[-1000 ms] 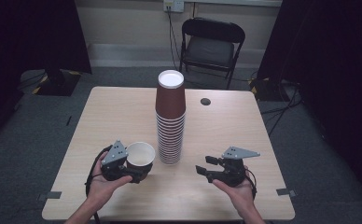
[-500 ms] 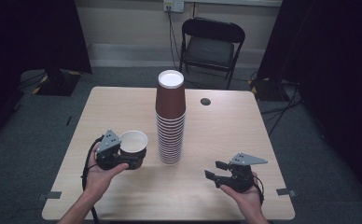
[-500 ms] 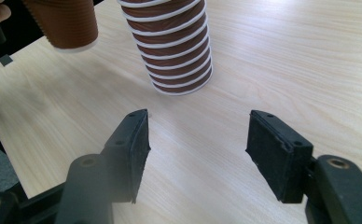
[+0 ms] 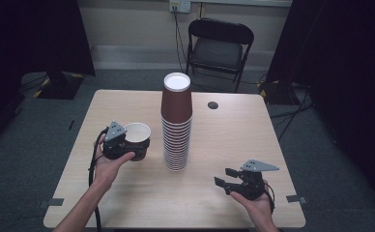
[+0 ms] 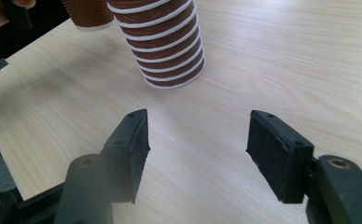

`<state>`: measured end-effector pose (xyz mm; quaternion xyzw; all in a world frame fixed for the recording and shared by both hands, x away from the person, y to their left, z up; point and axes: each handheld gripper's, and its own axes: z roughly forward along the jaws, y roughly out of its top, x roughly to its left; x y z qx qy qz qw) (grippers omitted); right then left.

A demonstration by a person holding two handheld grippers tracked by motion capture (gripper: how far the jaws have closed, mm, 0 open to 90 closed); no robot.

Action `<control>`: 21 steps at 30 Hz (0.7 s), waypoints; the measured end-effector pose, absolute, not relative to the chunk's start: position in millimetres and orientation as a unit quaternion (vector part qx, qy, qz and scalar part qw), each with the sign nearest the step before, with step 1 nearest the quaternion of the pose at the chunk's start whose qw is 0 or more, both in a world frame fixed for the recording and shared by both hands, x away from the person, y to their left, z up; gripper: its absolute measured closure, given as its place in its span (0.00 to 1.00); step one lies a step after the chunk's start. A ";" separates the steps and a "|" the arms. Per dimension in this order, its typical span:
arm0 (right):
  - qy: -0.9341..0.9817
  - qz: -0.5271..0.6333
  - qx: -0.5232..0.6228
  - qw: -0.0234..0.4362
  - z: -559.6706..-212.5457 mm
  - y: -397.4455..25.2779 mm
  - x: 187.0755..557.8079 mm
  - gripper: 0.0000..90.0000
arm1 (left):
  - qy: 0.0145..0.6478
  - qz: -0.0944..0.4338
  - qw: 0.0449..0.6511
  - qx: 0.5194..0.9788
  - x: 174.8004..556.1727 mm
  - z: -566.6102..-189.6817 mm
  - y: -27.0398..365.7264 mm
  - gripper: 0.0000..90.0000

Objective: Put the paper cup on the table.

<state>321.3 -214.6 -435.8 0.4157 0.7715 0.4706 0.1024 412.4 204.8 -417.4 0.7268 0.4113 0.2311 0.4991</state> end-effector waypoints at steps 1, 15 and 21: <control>0.771 0.471 0.417 0.102 -436.1 -215.2 321.3 0.42 | 0.411 0.229 0.504 0.724 415.7 -416.6 205.9 0.11; 0.775 0.467 0.413 0.102 -436.2 -215.8 318.7 0.44 | 0.438 0.270 0.506 0.692 456.4 -432.7 215.0 0.10; 0.774 0.467 0.415 0.101 -435.9 -216.5 319.9 0.44 | 0.453 0.263 0.492 0.696 463.9 -442.9 217.8 0.10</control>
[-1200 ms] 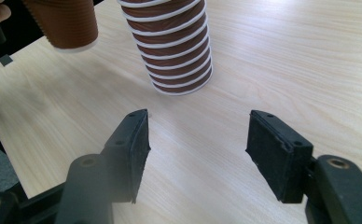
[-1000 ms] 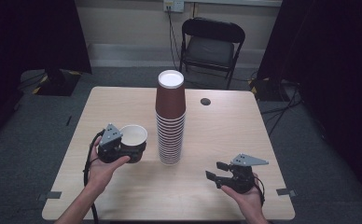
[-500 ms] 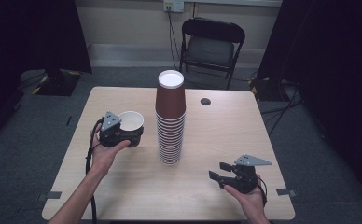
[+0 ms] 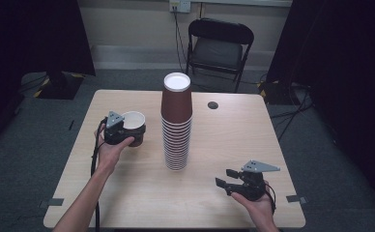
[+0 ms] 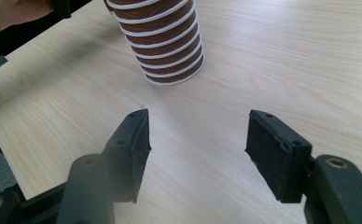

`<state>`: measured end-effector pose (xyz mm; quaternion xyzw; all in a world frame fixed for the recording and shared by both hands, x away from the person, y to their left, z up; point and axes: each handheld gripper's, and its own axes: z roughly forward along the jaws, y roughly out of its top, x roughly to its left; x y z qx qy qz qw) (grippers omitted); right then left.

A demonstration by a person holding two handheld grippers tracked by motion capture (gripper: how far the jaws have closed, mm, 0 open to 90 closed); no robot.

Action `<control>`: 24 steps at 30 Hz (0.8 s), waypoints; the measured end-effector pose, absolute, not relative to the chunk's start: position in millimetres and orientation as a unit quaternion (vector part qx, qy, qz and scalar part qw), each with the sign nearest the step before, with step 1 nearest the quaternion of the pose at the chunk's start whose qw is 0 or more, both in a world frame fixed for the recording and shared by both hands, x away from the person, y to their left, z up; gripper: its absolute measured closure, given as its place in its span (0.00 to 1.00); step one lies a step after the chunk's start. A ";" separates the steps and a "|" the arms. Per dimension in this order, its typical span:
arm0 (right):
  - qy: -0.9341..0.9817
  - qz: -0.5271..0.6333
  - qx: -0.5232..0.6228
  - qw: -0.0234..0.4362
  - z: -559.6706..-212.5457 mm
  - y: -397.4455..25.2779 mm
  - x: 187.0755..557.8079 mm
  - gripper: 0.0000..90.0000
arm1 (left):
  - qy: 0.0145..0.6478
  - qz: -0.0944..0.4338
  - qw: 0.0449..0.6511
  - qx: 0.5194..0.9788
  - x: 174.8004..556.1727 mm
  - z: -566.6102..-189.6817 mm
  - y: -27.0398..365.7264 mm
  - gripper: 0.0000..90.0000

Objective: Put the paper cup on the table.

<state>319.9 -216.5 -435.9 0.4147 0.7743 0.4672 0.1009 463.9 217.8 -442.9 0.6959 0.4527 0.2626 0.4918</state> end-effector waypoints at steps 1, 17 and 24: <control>0.774 0.467 0.415 0.101 -435.8 -216.5 319.8 0.44 | 0.452 0.259 0.489 0.700 464.4 -443.3 217.5 0.09; 0.775 0.468 0.414 0.100 -436.2 -215.4 319.3 0.43 | 0.456 0.235 0.459 0.725 467.6 -455.7 218.6 0.09; 0.776 0.467 0.412 0.101 -435.2 -214.5 319.9 0.43 | 0.443 0.225 0.440 0.748 462.1 -455.9 219.7 0.09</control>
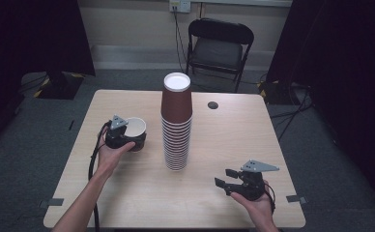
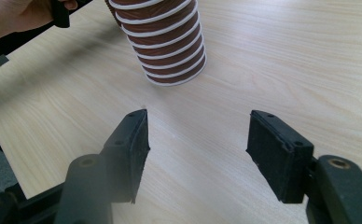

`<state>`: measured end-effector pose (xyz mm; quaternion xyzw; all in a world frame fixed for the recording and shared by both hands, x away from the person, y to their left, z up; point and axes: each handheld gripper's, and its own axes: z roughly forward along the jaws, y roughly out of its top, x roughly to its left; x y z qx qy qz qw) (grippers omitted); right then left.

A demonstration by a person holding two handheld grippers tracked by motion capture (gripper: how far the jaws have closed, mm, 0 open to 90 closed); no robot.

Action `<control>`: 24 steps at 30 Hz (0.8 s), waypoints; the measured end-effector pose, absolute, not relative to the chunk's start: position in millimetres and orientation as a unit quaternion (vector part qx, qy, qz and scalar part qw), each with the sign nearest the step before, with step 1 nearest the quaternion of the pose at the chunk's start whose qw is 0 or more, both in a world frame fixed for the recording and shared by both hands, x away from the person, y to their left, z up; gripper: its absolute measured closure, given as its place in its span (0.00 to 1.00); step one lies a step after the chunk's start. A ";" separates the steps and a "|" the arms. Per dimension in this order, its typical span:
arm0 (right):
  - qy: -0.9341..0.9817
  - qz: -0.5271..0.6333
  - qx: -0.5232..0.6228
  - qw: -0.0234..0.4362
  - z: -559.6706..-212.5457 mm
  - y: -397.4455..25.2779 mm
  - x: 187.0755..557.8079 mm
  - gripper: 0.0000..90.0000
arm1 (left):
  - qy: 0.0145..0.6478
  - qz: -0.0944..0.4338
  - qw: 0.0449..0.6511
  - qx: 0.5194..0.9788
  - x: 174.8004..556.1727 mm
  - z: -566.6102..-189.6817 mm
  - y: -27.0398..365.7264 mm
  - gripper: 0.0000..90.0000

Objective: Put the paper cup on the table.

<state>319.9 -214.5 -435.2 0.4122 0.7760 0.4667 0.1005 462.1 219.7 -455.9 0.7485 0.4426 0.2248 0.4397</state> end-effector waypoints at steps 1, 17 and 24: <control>0.776 0.467 0.412 0.101 -435.1 -214.4 319.6 0.43 | 0.444 0.232 0.442 0.744 460.4 -457.0 220.4 0.09; 0.776 0.468 0.412 0.098 -436.5 -214.2 319.8 0.42 | 0.439 0.228 0.425 0.758 456.8 -470.1 221.5 0.14; 0.777 0.466 0.411 0.099 -436.5 -213.2 319.8 0.41 | 0.437 0.223 0.411 0.769 455.5 -474.8 222.7 0.16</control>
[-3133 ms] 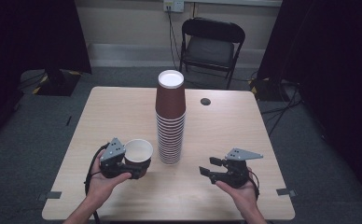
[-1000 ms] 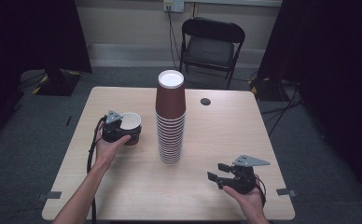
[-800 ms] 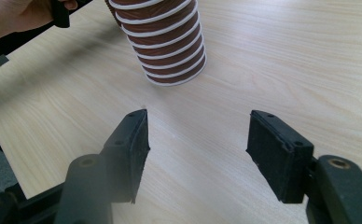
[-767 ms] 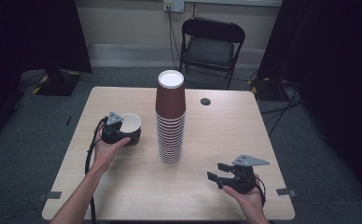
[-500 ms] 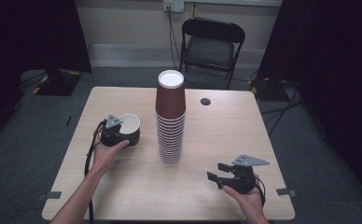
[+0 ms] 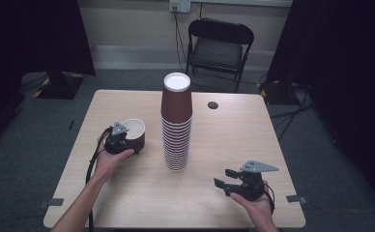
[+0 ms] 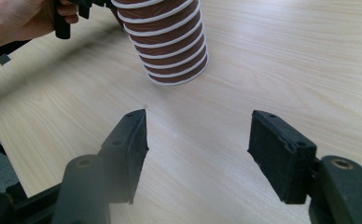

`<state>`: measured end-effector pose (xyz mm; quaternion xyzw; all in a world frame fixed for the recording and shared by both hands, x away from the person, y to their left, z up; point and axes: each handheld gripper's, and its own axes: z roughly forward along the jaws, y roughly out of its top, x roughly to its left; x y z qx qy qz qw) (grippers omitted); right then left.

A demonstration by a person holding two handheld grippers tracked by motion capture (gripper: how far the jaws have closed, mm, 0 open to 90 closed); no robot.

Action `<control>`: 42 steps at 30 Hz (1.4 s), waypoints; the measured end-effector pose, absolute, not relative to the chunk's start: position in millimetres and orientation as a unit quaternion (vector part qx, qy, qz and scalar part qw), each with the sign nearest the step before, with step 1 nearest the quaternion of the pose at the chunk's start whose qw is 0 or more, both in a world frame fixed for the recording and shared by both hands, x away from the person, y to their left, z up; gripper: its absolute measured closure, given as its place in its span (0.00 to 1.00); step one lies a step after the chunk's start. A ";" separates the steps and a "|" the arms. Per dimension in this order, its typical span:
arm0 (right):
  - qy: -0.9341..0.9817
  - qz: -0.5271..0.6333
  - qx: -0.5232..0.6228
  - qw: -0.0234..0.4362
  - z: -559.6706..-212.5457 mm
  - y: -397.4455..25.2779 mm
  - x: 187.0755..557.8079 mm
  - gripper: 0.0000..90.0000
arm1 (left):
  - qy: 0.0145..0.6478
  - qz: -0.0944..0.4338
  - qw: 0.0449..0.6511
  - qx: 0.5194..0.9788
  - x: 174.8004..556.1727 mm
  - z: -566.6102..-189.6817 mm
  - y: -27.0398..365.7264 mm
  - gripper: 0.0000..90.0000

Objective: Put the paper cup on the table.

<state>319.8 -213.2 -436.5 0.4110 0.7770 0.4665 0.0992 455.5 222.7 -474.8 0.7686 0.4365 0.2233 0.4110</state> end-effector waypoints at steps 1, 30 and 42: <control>0.777 0.466 0.411 0.099 -436.6 -213.1 319.9 0.41 | 0.436 0.223 0.408 0.770 455.2 -474.6 222.9 0.16; 0.767 0.467 0.427 0.108 -435.5 -225.8 323.7 0.39 | 0.451 0.206 0.416 0.762 409.6 -453.5 243.7 0.18; 0.757 0.467 0.441 0.119 -436.4 -237.8 323.4 0.37 | 0.444 0.206 0.433 0.757 369.6 -431.7 248.4 0.18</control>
